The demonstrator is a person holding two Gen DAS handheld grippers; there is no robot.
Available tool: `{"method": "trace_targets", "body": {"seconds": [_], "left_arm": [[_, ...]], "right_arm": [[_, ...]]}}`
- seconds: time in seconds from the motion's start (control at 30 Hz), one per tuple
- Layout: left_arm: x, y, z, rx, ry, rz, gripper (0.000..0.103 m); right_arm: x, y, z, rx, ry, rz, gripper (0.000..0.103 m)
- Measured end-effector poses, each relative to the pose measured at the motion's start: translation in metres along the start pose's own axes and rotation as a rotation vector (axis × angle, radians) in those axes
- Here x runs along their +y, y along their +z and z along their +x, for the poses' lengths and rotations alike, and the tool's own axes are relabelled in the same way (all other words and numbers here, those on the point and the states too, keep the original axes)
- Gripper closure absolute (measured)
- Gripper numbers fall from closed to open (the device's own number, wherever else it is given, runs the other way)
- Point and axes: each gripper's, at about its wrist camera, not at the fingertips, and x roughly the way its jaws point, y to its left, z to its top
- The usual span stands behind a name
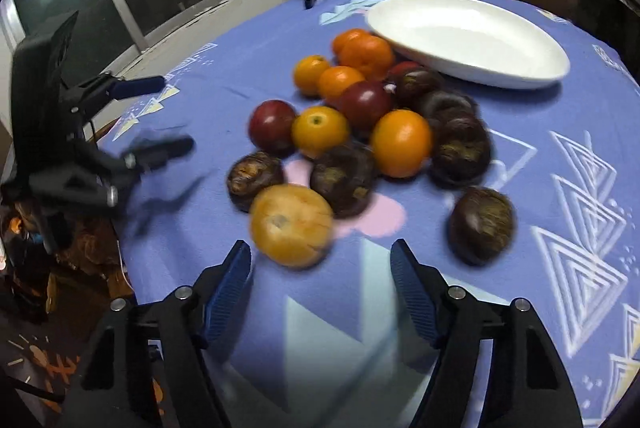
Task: Organize fruits
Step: 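Move both grippers toward the fruit cluster beside the white plate, then carry a dark fruit with the left gripper while the right carries a yellow tomato to the plate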
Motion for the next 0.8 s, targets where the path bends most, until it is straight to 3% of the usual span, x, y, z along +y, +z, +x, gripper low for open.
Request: {"method": "trace_targets", "body": {"seconds": [0.03, 0.13, 0.4, 0.53, 0.6, 0.7, 0.8], "left_arm": [[-0.005, -0.001, 0.001, 0.001, -0.021, 0.008, 0.005], [-0.021, 0.002, 0.005, 0.013, -0.067, 0.03, 0.005], [-0.055, 0.021, 0.036, 0.078, -0.176, 0.033, 0.005], [-0.058, 0.025, 0.043, 0.108, -0.201, -0.02, 0.045], [-0.053, 0.026, 0.042, 0.132, -0.235, -0.039, 0.059], [-0.046, 0.028, 0.029, 0.132, -0.235, -0.037, 0.059], [-0.039, 0.048, 0.01, 0.077, -0.211, -0.027, 0.059]], "right_arm": [[0.004, 0.001, 0.001, -0.004, 0.008, -0.019, 0.062], [0.007, 0.003, 0.0, -0.011, 0.038, -0.032, 0.064], [-0.035, -0.004, -0.038, -0.062, -0.045, 0.055, 0.064], [-0.04, -0.009, -0.041, -0.07, -0.044, 0.054, 0.064], [-0.039, -0.009, -0.04, -0.068, -0.038, 0.048, 0.064], [-0.04, -0.006, -0.043, -0.075, -0.029, 0.035, 0.064], [-0.045, 0.007, -0.049, -0.091, -0.029, 0.022, 0.064]]}}
